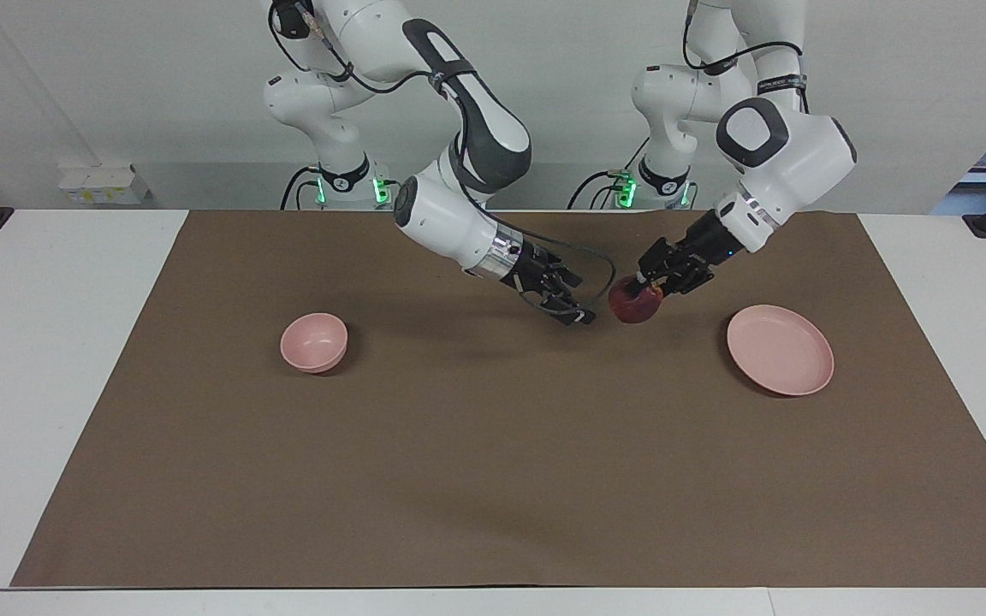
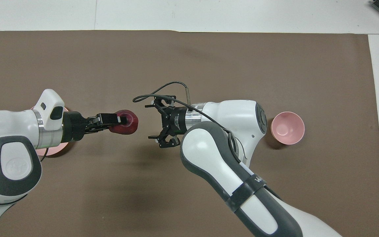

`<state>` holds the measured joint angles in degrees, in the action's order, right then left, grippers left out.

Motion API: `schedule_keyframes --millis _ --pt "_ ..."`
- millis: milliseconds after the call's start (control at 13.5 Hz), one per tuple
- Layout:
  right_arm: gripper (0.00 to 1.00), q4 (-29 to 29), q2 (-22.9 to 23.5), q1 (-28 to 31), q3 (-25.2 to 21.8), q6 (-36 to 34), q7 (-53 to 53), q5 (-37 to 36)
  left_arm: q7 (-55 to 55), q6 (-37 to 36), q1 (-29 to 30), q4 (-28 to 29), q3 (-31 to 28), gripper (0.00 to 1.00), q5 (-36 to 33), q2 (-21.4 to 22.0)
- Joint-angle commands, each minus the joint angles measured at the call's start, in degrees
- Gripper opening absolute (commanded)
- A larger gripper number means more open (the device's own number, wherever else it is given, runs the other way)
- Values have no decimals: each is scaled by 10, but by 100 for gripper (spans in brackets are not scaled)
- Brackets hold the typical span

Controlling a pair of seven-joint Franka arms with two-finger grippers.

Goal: Move apple from plate to bowl
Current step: 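Lift the apple with the left gripper toward the right gripper, then grasp the apple with the right gripper while the left gripper releases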

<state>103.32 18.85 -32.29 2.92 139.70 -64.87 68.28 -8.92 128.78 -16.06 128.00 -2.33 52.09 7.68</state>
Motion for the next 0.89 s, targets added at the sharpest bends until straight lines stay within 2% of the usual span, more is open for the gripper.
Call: schedule_keyframes --millis 0,222,296,370,444,519,593,667,815 --pt "100 -8 5 -6 1 3 -7 9 2 25 -48 8 -6 0 38 18" --pt "100 -8 6 -11 1 9 -8 6 5 92 -93 11 -3 0 38 17" --pt "66 -8 6 -12 1 10 -4 2 11 94 -96 11 -3 0 37 17" --pt "5 -8 6 -12 1 9 -5 3 16 89 -96 12 -3 0 37 17" --pt "0 -8 6 -11 1 9 -4 3 17 87 -96 12 -3 0 37 17" --pt "0 -8 6 -12 1 10 -4 3 18 86 -96 10 -3 6 37 16" --pt "0 -8 6 -12 1 10 -4 3 16 84 -94 8 -4 35 36 15" --pt "0 -8 6 -12 1 10 -4 3 17 75 -92 8 -4 51 36 16" --pt "0 -8 3 -11 1 9 -4 3 16 51 -86 4 -7 92 35 15"
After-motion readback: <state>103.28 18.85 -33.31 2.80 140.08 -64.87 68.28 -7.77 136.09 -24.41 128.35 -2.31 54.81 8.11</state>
